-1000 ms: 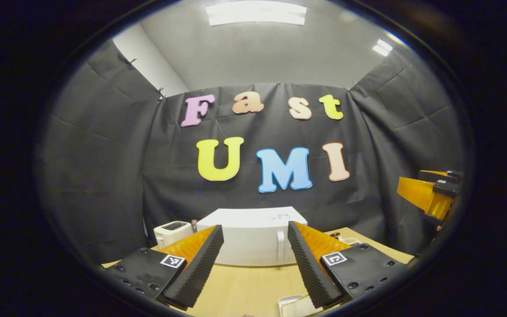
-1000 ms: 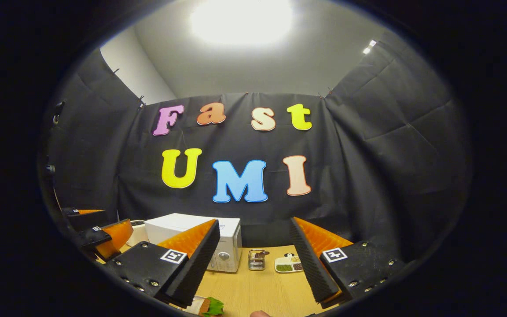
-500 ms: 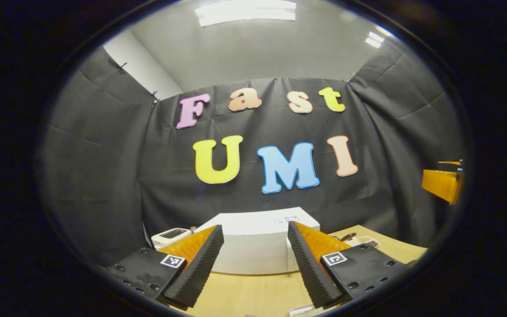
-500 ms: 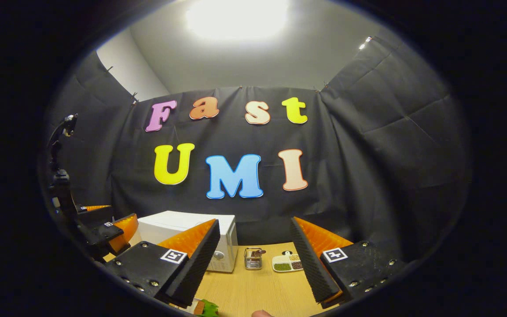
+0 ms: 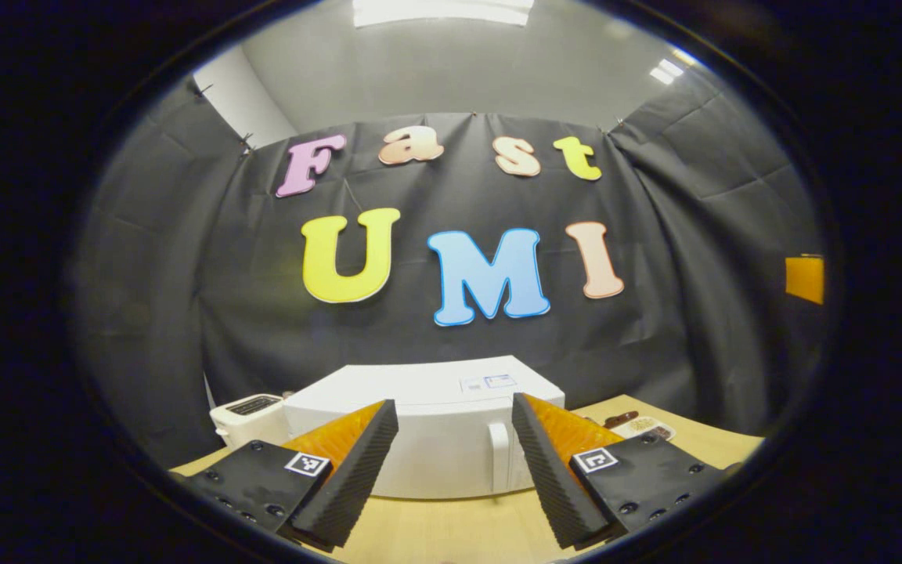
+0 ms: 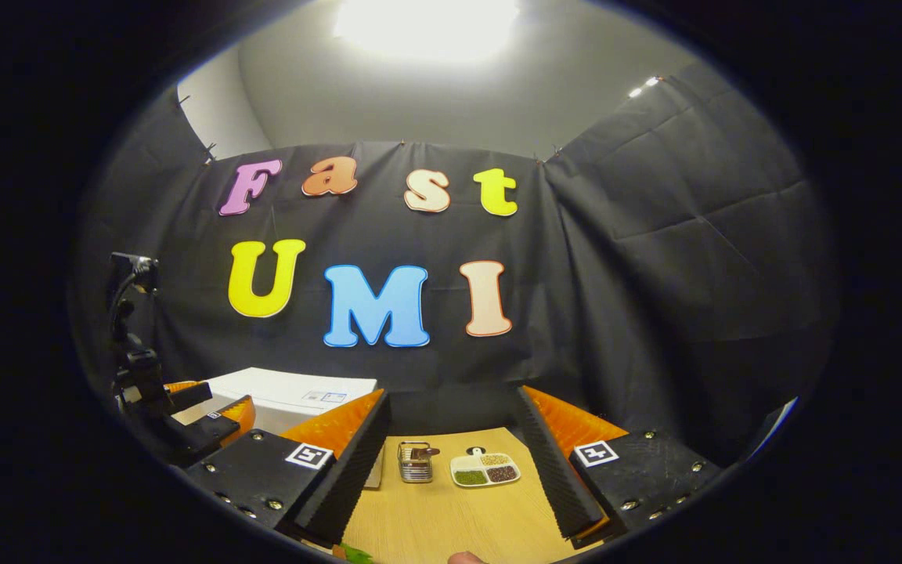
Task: Open the microwave oven with the left hand, put the food in, and close the microwave oven.
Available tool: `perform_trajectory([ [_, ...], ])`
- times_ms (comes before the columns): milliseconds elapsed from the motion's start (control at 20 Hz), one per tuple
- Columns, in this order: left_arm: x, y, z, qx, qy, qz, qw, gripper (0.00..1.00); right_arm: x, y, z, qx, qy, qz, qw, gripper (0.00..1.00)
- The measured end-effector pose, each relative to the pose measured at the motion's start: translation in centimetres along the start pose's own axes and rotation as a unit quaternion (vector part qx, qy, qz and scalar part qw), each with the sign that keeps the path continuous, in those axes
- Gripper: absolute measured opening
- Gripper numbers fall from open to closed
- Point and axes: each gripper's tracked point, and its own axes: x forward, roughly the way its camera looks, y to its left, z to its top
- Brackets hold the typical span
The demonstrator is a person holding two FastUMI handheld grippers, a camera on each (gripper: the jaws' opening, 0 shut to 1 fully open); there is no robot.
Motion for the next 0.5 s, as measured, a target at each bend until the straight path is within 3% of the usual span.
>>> perform_trajectory([
  [500,8.5,-2.7,-8.7,-0.002,0.073,-0.046,0.996,0.97,-0.6,-2.3,-1.4,-0.038,0.029,-0.086,0.995,0.96],
])
